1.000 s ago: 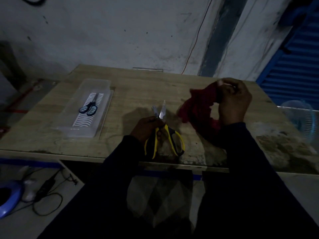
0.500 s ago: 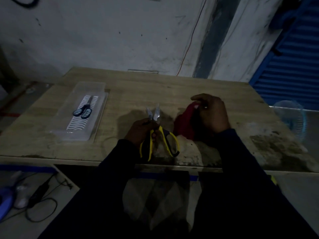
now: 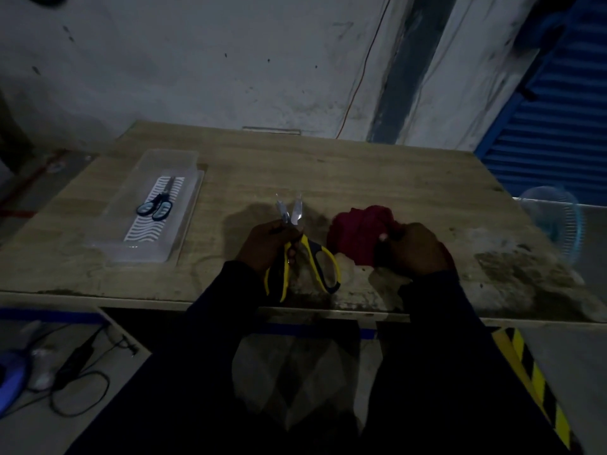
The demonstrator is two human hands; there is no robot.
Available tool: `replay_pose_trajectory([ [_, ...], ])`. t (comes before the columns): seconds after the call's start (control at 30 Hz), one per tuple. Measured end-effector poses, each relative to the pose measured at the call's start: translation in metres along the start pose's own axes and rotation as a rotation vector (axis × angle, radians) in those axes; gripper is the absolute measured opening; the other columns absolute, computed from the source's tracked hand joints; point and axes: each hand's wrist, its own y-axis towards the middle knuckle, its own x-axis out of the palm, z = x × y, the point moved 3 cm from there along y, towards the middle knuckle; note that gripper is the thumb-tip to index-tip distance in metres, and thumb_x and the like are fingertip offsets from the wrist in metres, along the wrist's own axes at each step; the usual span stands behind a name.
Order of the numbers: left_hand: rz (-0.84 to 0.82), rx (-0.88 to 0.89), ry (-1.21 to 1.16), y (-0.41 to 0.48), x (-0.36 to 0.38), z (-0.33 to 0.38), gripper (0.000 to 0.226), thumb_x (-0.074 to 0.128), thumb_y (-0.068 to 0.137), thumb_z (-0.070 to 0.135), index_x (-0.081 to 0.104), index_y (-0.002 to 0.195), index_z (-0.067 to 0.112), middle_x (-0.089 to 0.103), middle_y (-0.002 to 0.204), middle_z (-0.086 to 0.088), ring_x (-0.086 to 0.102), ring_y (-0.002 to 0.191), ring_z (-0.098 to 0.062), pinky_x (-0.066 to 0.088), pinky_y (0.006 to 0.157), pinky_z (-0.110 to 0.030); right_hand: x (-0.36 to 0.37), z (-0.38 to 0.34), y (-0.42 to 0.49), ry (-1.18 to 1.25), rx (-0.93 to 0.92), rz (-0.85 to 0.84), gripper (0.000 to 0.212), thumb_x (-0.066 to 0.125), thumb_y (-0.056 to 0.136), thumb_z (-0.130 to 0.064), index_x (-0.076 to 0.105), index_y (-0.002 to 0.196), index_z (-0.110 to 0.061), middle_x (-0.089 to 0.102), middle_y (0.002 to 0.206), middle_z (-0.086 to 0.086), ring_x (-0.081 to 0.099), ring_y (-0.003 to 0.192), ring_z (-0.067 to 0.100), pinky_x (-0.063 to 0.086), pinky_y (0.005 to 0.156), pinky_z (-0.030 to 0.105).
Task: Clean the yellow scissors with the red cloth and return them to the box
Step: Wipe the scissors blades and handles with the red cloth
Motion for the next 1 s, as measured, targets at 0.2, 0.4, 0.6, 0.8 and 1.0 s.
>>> replay_pose_trajectory([
  [0.2, 0.014, -0.01, 0.023, -0.003, 0.001, 0.003, 0.012, 0.068, 0.087, 0.01, 0.068, 0.078, 0.002, 0.055, 0.054, -0.011, 0.049, 0.043, -0.019, 0.045, 0.047, -0.027, -0.02, -0.029, -0.006, 0.643, -0.124, 0.197, 0.018, 0.072, 0.084, -0.016, 0.064, 0.069, -0.013, 0.064, 0.069, 0.007, 0.058, 0.063, 0.014, 0.046, 0.063, 0.025],
  [0.4, 0.014, -0.038, -0.003, -0.008, 0.004, 0.009, 0.01, 0.069, 0.086, 0.01, 0.068, 0.08, 0.003, 0.058, 0.055, -0.012, 0.051, 0.042, -0.02, 0.045, 0.047, -0.025, -0.036, -0.069, 0.008, 1.073, -0.041, -0.091, 0.02, 0.053, 0.098, -0.028, 0.057, 0.083, -0.016, 0.064, 0.082, 0.006, 0.061, 0.071, 0.02, 0.051, 0.063, 0.032],
  [0.6, -0.009, -0.004, -0.003, -0.014, -0.001, 0.012, 0.009, 0.073, 0.083, 0.011, 0.07, 0.075, 0.006, 0.056, 0.058, -0.015, 0.05, 0.043, -0.021, 0.044, 0.048, -0.027, -0.005, -0.06, 0.022, 0.936, 0.021, 0.004, 0.018, 0.051, 0.094, -0.014, 0.063, 0.081, -0.01, 0.064, 0.072, 0.0, 0.061, 0.07, 0.015, 0.052, 0.064, 0.021],
  [0.8, -0.049, 0.014, 0.048, -0.021, 0.011, 0.013, 0.018, 0.076, 0.08, 0.01, 0.068, 0.073, -0.003, 0.057, 0.058, -0.015, 0.051, 0.046, -0.021, 0.045, 0.052, -0.028, 0.04, -0.058, 0.018, 1.079, 0.155, -0.226, 0.021, 0.065, 0.089, -0.016, 0.058, 0.072, -0.006, 0.061, 0.078, 0.019, 0.06, 0.07, 0.026, 0.052, 0.068, 0.034],
  [1.0, 0.007, 0.08, 0.188, -0.02, 0.01, 0.017, 0.022, 0.079, 0.079, 0.015, 0.071, 0.066, -0.002, 0.062, 0.058, -0.016, 0.055, 0.048, -0.023, 0.046, 0.056, -0.029, 0.073, -0.054, 0.008, 1.601, 0.456, -0.627, 0.038, 0.039, 0.1, -0.021, 0.065, 0.114, 0.003, 0.07, 0.107, 0.019, 0.069, 0.096, 0.027, 0.051, 0.099, 0.039],
])
